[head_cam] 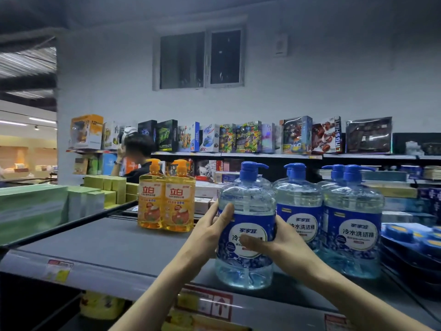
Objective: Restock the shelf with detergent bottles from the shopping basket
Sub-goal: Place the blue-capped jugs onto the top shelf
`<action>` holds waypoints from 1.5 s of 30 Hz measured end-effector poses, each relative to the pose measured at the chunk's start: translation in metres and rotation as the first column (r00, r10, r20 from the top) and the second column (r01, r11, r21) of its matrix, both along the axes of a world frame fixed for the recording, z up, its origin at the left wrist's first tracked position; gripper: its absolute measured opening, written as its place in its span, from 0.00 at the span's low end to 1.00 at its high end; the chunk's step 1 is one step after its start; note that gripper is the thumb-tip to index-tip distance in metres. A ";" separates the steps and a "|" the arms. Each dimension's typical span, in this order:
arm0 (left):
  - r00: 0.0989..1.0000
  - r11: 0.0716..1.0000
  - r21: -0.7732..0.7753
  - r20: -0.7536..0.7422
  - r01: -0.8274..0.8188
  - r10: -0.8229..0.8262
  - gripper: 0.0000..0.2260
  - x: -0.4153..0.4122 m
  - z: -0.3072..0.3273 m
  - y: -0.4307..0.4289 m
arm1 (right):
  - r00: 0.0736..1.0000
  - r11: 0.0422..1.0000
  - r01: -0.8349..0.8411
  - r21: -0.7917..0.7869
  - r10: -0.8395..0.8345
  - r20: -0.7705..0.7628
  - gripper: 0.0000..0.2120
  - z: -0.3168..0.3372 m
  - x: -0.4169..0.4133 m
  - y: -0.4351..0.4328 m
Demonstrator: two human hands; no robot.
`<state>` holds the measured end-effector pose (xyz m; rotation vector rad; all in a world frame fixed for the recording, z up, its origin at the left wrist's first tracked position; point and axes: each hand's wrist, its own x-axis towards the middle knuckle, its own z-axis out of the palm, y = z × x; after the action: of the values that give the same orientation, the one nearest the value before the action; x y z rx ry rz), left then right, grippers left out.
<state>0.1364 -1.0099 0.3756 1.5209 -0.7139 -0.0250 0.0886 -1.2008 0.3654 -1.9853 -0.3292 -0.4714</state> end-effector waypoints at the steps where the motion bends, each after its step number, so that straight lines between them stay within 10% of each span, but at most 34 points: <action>1: 1.000 1.000 0.004 -0.001 -0.011 0.011 0.20 0.002 -0.002 0.001 | 0.998 0.995 0.060 -0.080 -0.060 -0.006 0.30 0.000 -0.002 -0.001; 6: 0.961 0.912 0.369 0.263 -0.177 0.080 0.25 0.000 -0.010 0.020 | 0.875 0.645 0.421 -0.637 -0.474 0.098 0.35 0.005 -0.029 -0.004; 9: 0.926 0.895 0.350 0.345 -0.277 0.152 0.24 0.000 -0.017 0.017 | 0.817 0.471 0.514 -0.717 -0.524 0.241 0.33 0.007 -0.041 0.004; 45: 0.927 0.862 0.387 0.311 -0.326 0.211 0.20 0.101 -0.033 -0.037 | 0.742 0.393 0.526 -0.755 -0.645 0.181 0.15 -0.001 0.047 -0.002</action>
<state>0.2375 -1.0474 0.3424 2.0737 -0.7228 0.2491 0.1357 -1.2029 0.3647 -3.0004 0.4029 -0.7059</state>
